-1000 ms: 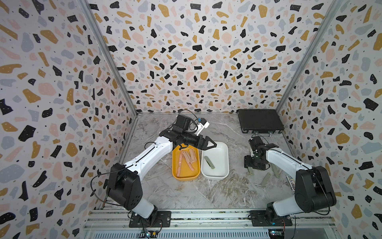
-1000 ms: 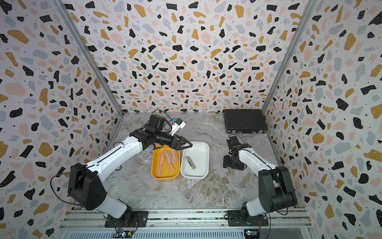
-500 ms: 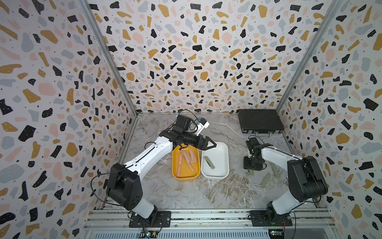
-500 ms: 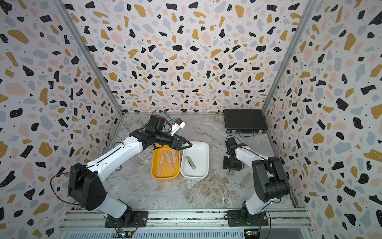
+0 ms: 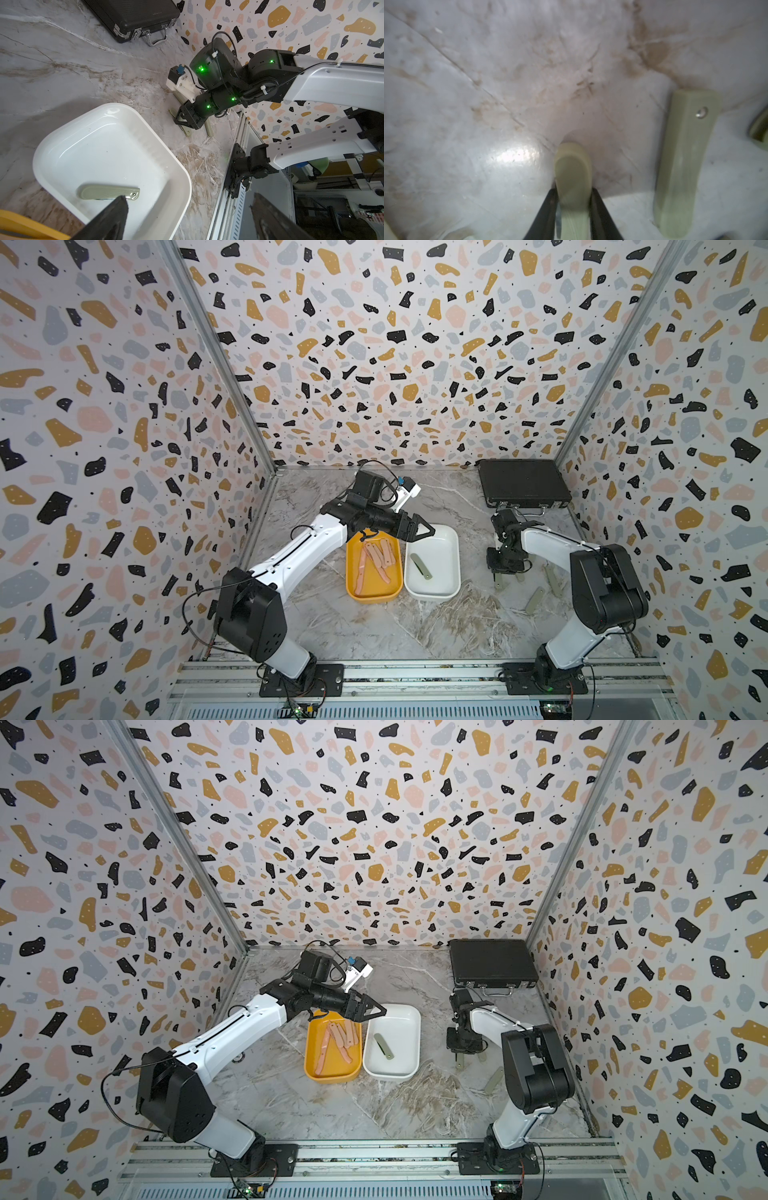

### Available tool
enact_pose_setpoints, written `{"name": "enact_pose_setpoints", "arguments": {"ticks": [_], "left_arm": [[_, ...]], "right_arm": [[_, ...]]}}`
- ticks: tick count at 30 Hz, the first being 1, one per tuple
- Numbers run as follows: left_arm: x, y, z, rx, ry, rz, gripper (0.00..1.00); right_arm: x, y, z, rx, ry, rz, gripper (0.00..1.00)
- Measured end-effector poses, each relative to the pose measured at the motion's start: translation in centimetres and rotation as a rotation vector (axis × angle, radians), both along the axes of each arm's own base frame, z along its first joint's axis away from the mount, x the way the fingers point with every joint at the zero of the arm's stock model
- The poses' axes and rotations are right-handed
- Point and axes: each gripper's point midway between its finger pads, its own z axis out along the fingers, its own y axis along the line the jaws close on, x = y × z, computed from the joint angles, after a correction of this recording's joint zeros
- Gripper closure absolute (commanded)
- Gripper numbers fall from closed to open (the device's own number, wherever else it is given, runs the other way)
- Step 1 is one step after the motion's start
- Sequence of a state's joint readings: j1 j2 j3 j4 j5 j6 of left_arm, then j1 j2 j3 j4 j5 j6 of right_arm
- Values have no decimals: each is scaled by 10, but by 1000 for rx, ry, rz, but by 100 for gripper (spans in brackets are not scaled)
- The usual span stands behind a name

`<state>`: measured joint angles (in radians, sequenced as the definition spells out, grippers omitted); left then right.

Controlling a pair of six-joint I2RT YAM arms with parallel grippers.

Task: Place the fruit knives into the storage box by color
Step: Pick up the fruit knife from the center of the board.

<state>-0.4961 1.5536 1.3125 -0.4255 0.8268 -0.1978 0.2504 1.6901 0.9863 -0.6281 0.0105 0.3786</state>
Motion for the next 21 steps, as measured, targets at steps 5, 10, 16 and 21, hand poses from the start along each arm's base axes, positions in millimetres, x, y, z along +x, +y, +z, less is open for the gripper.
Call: {"name": "enact_pose_setpoints", "arguments": {"ticks": [5,10,16,21], "left_arm": [[0,2,-4,6,8,6,7],[2,4,-5,7,10,12,7],[3,6,-6,8,12,17,7],[5,7,-6,8,12,22,6]], "right_arm": [[10,3,0,1,-6,5,63],[18,4,0,-2,-11,11,59],[31,6,1,-9,-21,21,60],[35,7,1,-11,-26,23,61]]}}
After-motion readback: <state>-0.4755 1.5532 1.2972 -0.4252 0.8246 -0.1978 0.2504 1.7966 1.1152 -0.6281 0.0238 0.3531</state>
